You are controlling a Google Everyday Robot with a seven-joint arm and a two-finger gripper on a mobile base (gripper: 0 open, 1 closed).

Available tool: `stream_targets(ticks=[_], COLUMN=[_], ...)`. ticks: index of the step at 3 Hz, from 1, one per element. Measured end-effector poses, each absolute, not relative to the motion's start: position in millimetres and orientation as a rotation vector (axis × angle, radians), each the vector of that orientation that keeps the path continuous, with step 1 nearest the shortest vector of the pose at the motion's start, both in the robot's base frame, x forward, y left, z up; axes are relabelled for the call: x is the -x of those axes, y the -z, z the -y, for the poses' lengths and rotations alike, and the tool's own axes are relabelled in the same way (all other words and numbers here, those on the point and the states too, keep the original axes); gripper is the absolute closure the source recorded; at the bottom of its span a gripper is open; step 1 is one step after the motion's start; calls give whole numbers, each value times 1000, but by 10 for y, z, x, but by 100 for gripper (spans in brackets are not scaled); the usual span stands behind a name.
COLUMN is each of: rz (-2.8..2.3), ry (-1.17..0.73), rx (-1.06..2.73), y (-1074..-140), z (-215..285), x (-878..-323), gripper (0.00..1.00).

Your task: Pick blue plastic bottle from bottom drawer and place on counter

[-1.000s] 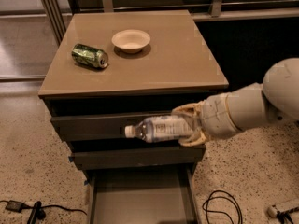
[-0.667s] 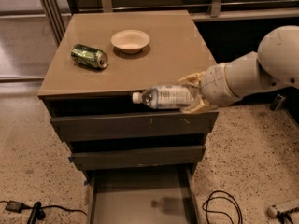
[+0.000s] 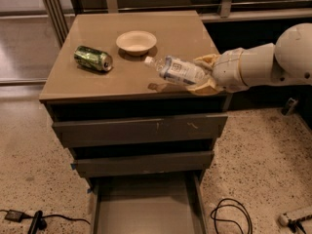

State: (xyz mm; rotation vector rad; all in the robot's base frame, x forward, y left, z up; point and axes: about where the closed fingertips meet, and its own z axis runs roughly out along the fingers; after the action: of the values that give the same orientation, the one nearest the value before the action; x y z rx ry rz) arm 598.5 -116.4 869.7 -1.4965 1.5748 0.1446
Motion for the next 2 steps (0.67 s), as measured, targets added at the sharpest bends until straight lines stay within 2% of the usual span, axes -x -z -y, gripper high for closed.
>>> stream_targets(ticks=[2], rz=[-1588], ry=[-132], rx=[1434], y=[-8697], z=[1215], x=[-6030], gripper=[100])
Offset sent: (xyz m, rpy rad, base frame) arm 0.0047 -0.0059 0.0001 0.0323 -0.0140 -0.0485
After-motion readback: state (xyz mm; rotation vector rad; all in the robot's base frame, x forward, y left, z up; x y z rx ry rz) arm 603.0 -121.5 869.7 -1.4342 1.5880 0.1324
